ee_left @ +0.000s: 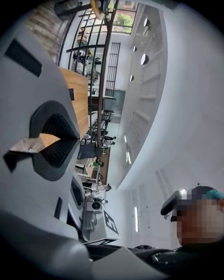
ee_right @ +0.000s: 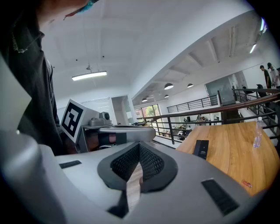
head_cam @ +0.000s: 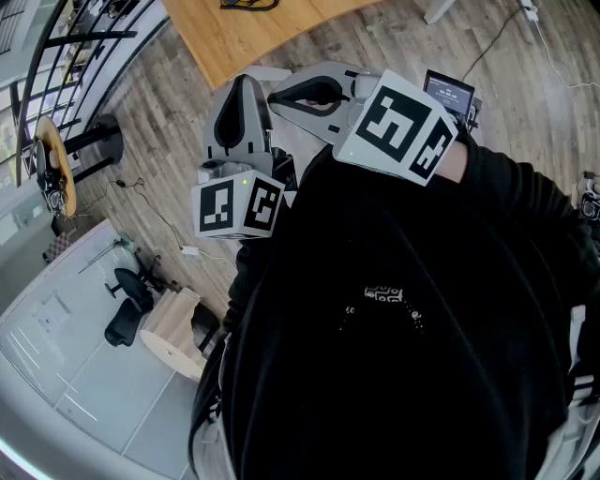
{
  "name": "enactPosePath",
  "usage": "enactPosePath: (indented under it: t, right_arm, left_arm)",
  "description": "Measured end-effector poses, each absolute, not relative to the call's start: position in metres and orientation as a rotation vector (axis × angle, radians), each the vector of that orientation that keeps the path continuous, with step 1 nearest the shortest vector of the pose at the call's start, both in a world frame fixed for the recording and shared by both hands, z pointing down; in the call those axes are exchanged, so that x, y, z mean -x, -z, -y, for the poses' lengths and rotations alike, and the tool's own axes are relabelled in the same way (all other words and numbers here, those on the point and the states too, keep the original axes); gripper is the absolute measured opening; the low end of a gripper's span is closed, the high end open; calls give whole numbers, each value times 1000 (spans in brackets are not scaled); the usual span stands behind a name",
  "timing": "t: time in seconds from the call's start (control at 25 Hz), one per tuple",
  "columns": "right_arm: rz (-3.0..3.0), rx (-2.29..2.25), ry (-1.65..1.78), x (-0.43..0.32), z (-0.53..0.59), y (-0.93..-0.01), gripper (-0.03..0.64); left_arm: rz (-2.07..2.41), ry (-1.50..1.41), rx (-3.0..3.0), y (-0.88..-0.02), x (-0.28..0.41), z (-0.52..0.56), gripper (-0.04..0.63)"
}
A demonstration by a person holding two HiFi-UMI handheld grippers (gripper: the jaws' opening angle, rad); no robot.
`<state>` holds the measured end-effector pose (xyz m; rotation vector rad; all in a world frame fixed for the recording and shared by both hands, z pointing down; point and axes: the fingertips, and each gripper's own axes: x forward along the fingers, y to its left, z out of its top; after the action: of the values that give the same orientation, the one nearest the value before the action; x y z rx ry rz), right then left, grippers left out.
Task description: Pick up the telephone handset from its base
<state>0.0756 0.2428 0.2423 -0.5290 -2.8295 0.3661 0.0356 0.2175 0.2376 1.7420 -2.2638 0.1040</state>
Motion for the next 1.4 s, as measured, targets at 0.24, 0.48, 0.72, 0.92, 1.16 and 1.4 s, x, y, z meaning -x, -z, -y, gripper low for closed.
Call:
enactPosePath:
  t: [0.24,0.48,0.72,0.92,1.16,1.4]
  right_arm:
    - [2811,586,-371,-79,-250,-240,18]
    - [2813,621,-386,-85,-243,-239,18]
    - [2803,646,-390,-91,-230,-242,18]
    - [2786,670,-403,-94,-220,-246,18]
    - [2771,713,-425,-102,-207,-252,18]
    - [2763,749,-434,-107,-200,-250,18]
  left_arm:
    - [2268,-113,-1732,-238,-38,-221,6]
    - [2279,-89,-1726,-238,-42,-212,6]
    - [2283,-70,-1712,-241,-48,-200,6]
    - [2282,-59,-1696,-245,-50,-190,6]
    - [2290,-33,-1673,-252,-58,-179,6]
    - [2310,-51,-1642,-250,-62,-172,6]
